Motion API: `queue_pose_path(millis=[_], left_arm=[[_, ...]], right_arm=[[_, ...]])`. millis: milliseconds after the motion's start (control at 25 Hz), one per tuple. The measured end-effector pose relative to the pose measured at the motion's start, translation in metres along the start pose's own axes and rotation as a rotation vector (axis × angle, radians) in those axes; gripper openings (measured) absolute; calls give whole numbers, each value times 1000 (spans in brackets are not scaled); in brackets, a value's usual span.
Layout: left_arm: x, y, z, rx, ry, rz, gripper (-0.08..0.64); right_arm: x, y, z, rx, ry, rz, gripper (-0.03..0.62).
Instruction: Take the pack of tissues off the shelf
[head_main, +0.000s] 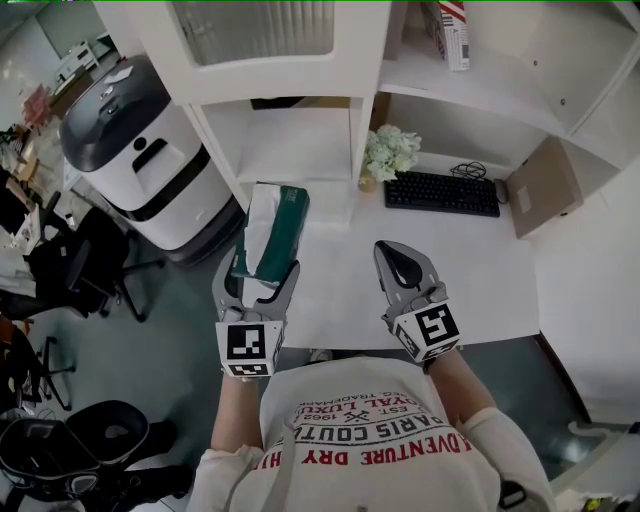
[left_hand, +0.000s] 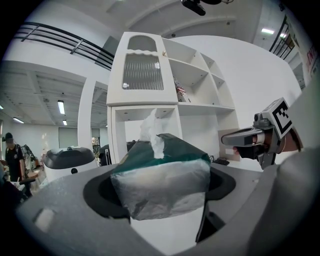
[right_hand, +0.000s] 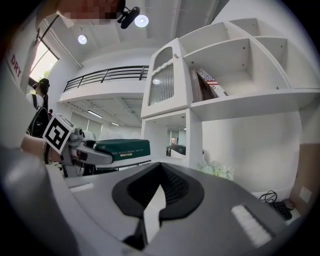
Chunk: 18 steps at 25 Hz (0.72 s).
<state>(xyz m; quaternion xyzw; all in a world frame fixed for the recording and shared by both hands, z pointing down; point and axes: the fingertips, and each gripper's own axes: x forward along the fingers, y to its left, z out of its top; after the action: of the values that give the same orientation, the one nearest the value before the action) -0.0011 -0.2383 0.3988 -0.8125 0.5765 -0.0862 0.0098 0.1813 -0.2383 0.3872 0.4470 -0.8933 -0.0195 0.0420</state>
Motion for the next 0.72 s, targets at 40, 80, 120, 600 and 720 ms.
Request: queue_pose_path(millis=[40,80,120,600,720], left_arm=[[0,0,0,-1,0,1,423],[0,0,0,-4,2,2,423],[0,1,1,-5,1,5,423],[7,5,11,-9,-8,9,423],[11,5,12,-17,-4,12,423]], right_arm=[[0,-1,0,2,-1,-3,-2],[0,-1,0,6,-1,-4,-2],[0,-2,-1,10,1,-4,-2],[9,-6,3,-1,3,-5,-2],[10,-8,6,-13,-8,1,-2]])
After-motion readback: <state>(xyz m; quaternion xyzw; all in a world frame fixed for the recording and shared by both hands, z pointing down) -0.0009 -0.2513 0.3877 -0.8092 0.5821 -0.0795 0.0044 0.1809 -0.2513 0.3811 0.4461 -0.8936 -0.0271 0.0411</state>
